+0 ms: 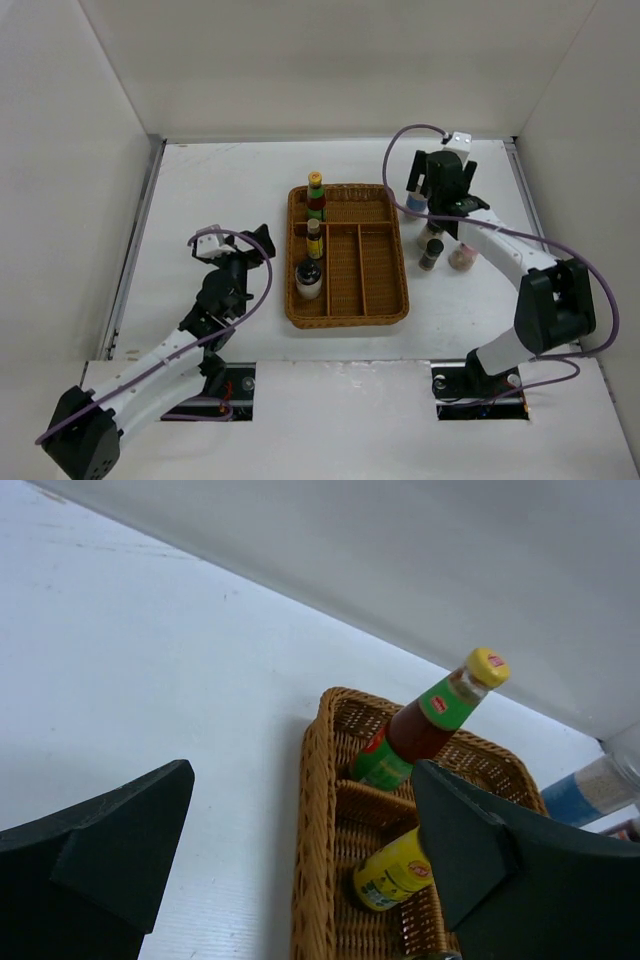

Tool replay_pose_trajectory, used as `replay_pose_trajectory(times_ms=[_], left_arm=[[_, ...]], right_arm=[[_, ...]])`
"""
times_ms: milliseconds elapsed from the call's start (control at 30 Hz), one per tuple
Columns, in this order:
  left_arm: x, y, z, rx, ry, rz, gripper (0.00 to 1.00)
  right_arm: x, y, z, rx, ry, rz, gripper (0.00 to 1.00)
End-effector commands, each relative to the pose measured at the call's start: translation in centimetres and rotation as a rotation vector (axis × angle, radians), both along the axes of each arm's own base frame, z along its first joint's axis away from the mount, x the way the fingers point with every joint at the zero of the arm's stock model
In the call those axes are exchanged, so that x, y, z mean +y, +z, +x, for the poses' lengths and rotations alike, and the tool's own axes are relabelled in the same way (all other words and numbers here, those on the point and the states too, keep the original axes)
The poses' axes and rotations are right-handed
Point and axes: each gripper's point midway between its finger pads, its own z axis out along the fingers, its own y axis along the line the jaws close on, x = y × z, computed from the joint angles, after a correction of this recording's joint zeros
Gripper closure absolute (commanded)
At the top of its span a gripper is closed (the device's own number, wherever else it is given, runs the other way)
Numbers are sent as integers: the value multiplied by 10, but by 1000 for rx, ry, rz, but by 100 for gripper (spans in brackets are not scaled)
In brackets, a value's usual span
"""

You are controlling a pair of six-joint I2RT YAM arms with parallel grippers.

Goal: Organize the condiment bottles

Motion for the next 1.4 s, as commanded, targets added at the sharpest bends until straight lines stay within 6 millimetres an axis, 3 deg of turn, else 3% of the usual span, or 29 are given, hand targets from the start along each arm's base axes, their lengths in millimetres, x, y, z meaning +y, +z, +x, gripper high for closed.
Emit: replay_pose_trajectory(times_ms=[0,200,367,433,567,700,800,900,1000,1167,1367], left_arm=[[0,11,2,-66,-1,-81,8],[-4,5,3,-53,-12,-75,8],[-6,-3,7,-33,-10,-63,8],[-8,-4,9,-28,-13,-63,8],[-6,-11,12,-19,-1,-58,9],[-7,-14,14,-10,0,-58,9],[-7,-16,15,-5,0,-55,9],[-4,-17,16,-4,10,-54,9],[-3,-17,15,-7,11,-57,9],[-4,-21,18,5,16,-53,9],[-1,-20,17,0,20,-59,9]], right_arm=[[16,7,10,24,82,2,4],[20,-14,20,69,88,-21,5],[22,-18,32,51,83,-7,7],[24,-19,37,45,87,-11,11],[27,-21,47,22,99,7,31],[25,6,51,-80,72,15,40],[25,55,46,-228,61,29,44],[42,113,27,-371,106,46,44],[76,143,4,-448,192,63,44],[143,131,-15,-452,350,100,44],[191,100,-11,-386,439,103,44]])
